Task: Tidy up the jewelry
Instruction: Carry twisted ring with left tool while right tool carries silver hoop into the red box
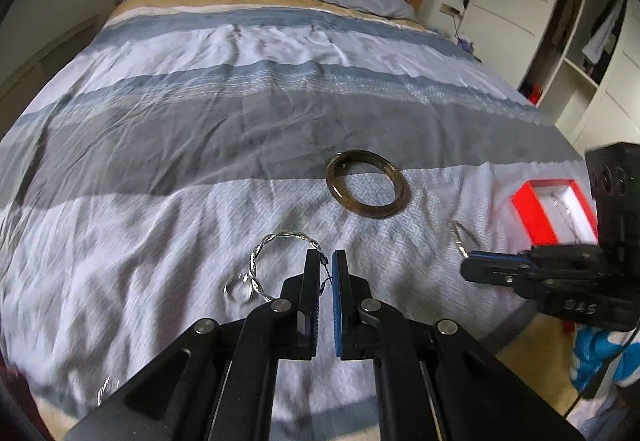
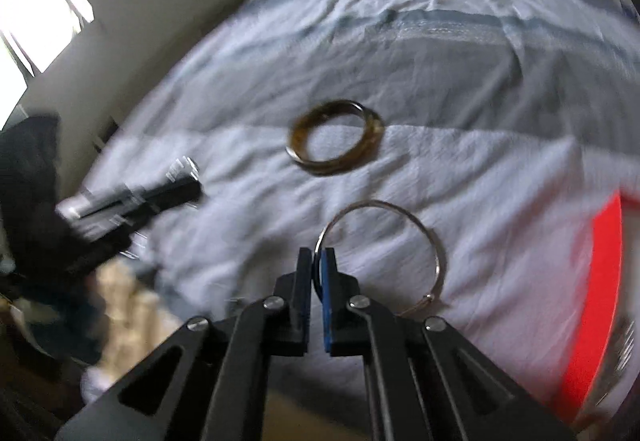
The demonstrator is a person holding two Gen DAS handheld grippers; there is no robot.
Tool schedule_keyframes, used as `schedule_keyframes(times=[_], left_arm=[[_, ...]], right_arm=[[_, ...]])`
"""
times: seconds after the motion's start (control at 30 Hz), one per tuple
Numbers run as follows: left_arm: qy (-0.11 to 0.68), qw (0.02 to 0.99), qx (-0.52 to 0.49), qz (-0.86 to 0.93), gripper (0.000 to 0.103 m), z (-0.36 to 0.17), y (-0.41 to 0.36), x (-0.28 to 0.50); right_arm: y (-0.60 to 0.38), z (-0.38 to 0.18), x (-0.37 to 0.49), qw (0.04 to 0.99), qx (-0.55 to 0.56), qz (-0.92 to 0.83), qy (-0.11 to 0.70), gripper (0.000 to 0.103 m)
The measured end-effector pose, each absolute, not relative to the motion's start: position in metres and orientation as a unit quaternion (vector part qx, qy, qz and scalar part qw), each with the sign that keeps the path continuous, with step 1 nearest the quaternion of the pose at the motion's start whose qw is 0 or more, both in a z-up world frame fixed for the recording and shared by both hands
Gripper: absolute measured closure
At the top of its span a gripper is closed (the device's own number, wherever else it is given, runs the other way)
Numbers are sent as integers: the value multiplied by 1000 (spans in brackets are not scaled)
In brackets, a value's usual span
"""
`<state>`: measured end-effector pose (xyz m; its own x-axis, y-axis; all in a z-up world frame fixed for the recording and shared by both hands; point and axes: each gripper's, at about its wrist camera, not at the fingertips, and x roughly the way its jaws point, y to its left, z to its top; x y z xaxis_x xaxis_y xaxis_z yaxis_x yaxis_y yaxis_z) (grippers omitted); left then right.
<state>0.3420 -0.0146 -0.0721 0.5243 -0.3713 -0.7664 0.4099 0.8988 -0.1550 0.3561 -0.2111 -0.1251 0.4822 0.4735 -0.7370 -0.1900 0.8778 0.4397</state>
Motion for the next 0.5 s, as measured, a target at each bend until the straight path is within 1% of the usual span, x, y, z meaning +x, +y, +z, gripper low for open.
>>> schedule_keyframes(times=[0.1, 0.33, 0.5], left_arm=[[429, 877, 15, -218, 98, -57, -5, 323], [416, 887, 17, -200, 98, -22, 11, 281], [405, 892, 22, -202, 98, 0, 6, 253]], right_arm=[[-218, -113, 334, 843, 216, 209, 446, 99], [-217, -81, 287, 851, 246, 204, 416, 99], [-234, -60, 256, 860, 262, 192, 393, 99]])
